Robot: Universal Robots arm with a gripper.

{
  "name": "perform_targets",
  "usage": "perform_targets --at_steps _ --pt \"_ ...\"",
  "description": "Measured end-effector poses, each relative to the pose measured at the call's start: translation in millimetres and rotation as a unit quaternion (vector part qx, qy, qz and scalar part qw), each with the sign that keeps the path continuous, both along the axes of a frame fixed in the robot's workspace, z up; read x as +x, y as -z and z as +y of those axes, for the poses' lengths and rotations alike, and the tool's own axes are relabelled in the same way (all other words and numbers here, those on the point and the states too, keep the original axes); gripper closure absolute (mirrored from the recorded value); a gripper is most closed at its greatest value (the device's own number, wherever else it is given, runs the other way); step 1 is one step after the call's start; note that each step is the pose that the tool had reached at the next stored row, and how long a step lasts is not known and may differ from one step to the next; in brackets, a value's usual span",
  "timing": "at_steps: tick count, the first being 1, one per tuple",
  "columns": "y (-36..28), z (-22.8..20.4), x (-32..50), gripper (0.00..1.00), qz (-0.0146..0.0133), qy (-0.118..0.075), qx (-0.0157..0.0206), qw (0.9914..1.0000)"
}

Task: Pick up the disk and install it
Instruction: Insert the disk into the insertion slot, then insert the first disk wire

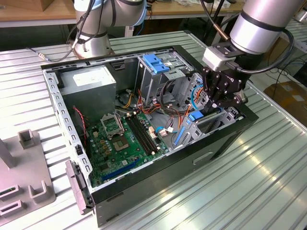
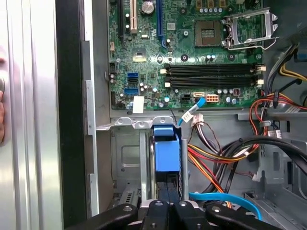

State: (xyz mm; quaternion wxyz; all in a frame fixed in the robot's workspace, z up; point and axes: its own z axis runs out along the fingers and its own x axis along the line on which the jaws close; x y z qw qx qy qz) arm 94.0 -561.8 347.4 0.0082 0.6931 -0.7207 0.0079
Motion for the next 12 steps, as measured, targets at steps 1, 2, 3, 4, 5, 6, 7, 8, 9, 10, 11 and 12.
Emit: perform_targets --at_steps 1,2,3,4,5,6,7,8,9,10,11,12 --pt "-0.3 0.0 0.0 0.89 0.0000 0.000 0.0001 1.00000" --pt "-0.3 0.0 0.0 0.89 0.0000 0.000 0.0002 1.00000" --pt "-0.7 0.0 0.0 0.89 0.0000 0.000 0.0000 1.00000" --pt "-1.1 0.0 0.0 0.89 0.0000 0.000 0.0000 1.00000" --pt "-1.1 0.0 0.0 0.89 0.0000 0.000 0.0000 1.00000" --pt "-1.2 0.0 0.0 0.89 0.0000 0.000 0.0000 1.00000" --pt "-1.3 0.0 0.0 0.89 0.0000 0.000 0.0000 1.00000" --pt "-1.4 0.0 0.0 0.89 0.0000 0.000 0.0000 1.00000" --pt "-1.5 0.0 0.0 0.89 0.0000 0.000 0.0000 1.00000" --pt "-1.5 0.0 0.0 0.89 0.0000 0.000 0.0000 1.00000" --pt "-1.6 0.0 0.0 0.89 0.0000 0.000 0.0000 1.00000" --pt "-1.8 0.0 0.0 0.89 0.0000 0.000 0.0000 1.00000"
